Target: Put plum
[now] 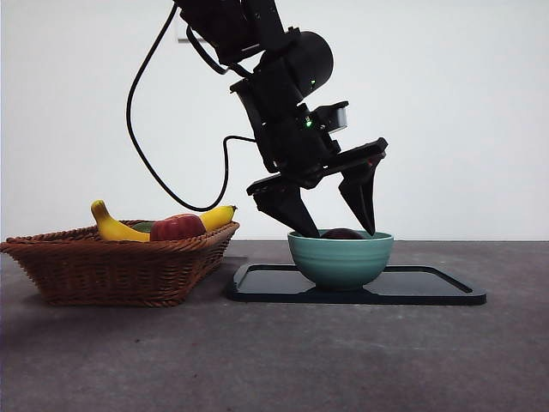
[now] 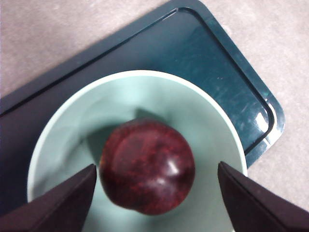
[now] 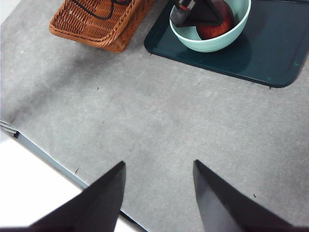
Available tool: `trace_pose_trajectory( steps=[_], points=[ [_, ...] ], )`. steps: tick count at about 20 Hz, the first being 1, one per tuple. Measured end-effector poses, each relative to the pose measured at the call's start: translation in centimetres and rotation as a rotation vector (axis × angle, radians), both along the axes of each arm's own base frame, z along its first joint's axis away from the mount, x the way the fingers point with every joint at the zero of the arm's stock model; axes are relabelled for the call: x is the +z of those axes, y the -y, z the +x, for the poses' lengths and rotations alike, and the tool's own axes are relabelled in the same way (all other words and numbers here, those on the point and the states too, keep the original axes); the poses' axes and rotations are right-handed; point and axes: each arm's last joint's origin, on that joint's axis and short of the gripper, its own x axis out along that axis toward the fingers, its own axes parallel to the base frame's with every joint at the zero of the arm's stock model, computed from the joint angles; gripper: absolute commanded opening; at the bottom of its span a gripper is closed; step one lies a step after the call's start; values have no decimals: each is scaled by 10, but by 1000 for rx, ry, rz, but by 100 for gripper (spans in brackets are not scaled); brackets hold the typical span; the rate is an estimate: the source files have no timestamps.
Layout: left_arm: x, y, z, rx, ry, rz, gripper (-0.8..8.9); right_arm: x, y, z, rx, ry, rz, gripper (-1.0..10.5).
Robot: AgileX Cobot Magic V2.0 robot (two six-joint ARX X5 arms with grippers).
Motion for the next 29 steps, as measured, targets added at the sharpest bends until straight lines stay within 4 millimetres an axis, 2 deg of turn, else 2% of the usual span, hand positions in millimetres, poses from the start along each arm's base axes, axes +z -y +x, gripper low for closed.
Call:
trace_pose_trajectory(
  steps=[17, 20, 23, 29],
  points=[
    [-11, 2, 1, -17, -15, 29, 399, 0, 0, 0, -1, 0, 0, 223],
    [-11, 4, -1, -23, -10, 31, 311, 0, 0, 0, -1, 0, 0, 223],
    [-11, 4, -1, -27, -9, 32, 268, 0, 0, 0, -1, 0, 0, 223],
    [-11, 4, -2, -28, -9, 33, 267, 0, 0, 0, -1, 0, -1, 223]
  ],
)
